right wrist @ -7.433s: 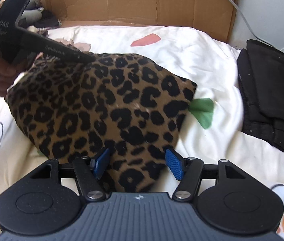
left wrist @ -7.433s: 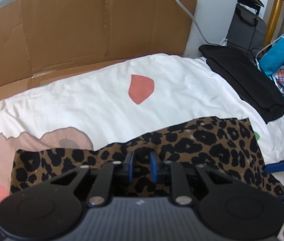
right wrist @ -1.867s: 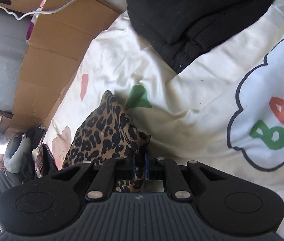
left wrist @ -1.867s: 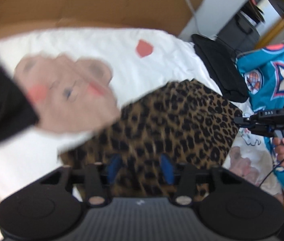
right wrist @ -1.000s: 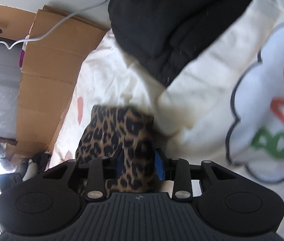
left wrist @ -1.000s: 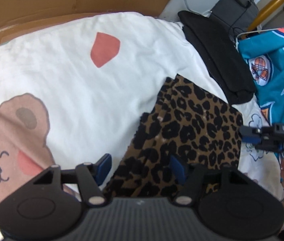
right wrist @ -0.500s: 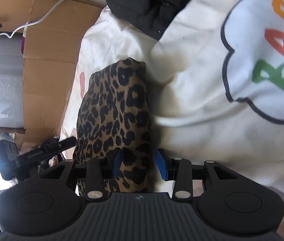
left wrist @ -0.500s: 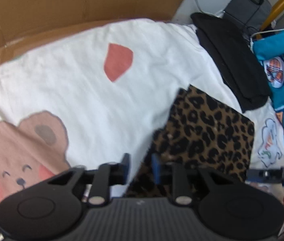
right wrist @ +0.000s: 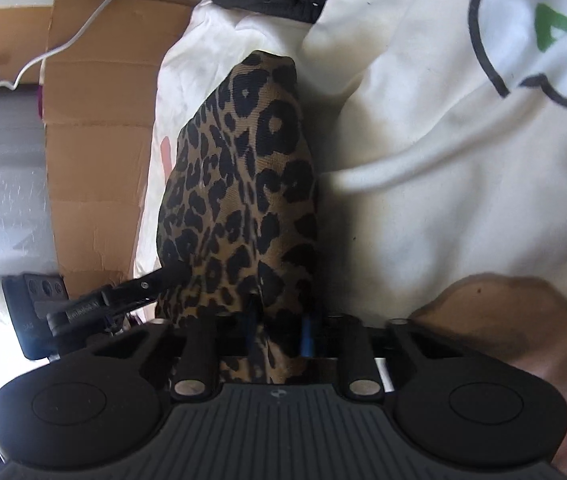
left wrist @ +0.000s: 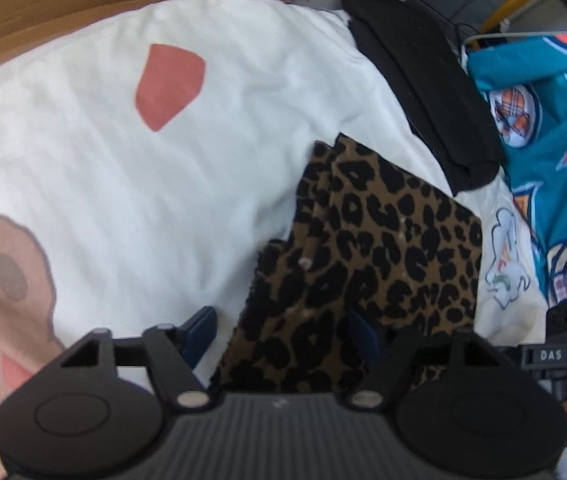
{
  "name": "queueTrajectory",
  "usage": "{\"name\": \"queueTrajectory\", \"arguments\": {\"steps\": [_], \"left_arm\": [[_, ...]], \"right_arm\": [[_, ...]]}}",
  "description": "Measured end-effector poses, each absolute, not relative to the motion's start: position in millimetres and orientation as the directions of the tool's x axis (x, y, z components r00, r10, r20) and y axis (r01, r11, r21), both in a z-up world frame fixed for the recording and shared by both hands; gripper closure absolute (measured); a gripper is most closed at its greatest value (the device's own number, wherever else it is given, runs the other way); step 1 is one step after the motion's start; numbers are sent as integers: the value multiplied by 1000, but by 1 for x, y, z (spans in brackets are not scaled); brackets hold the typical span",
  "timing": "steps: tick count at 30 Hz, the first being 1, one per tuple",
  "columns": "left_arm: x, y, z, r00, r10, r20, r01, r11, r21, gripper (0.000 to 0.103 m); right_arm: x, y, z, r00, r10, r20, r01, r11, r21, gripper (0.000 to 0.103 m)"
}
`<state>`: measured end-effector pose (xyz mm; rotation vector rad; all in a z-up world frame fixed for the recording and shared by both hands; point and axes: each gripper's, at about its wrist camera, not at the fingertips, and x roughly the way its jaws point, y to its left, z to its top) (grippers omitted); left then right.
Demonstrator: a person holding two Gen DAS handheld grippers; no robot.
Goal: Fold clothes
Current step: 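Grasp the folded pants edge with the right tool while the left tool grasps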
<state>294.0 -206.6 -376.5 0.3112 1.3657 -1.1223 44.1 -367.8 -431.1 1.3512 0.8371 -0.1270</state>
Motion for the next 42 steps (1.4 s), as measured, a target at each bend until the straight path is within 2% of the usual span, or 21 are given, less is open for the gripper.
{"name": "queueTrajectory", "arguments": {"steps": [1,3,6,7,9,10,11,12,15,20,22,23,28,33,42], "left_arm": [[294,-207,-376,-188,-459,-868,778,471,-417,50],[293,-208,-371,-180,-461,-869,812,429,-396,63],[303,-209,-366,-214,-458,-863,811,408,-418,71],[306,-210,-366,-227,-448,-865,813,401,-421,71],[310,-214,-367,-254,-421,-871,816,390,-427,67],[312,-218,-368,-265,-407,-874,813,393,-429,65],[315,-222,-370,-274,-393,-877,808,400,-432,59],[316,-226,-372,-282,-378,-882,811,398,-430,49],[315,-240,-382,-319,-320,-892,823,374,-428,35],[313,-253,-389,-354,-302,-885,824,348,-448,30],[309,-256,-389,-346,-302,-888,837,328,-438,33],[307,-256,-388,-339,-303,-891,845,317,-430,39],[297,-257,-383,-286,-307,-908,864,326,-383,57],[294,-254,-368,-248,-311,-917,878,327,-348,76],[275,-251,-339,-151,-299,-942,899,354,-256,82]], "right_arm": [[44,-367,-431,711,373,-596,538,256,803,96],[44,-365,-429,711,368,-600,545,251,800,97],[44,-362,-428,710,360,-605,555,243,795,96],[43,-361,-427,710,358,-607,559,240,794,91],[43,-359,-426,709,352,-611,565,235,791,85],[43,-358,-426,708,350,-613,568,232,789,72],[43,-357,-425,708,347,-615,572,229,788,68],[43,-356,-424,708,345,-617,575,227,786,66],[39,-354,-430,703,352,-618,586,206,784,66],[41,-352,-436,714,339,-613,600,156,785,65],[45,-350,-435,716,327,-617,604,155,782,65],[47,-350,-435,715,321,-621,607,157,780,65],[58,-352,-435,714,318,-624,612,150,777,93],[65,-352,-424,698,312,-645,622,183,761,97],[65,-354,-405,684,318,-656,612,238,754,98]]}}
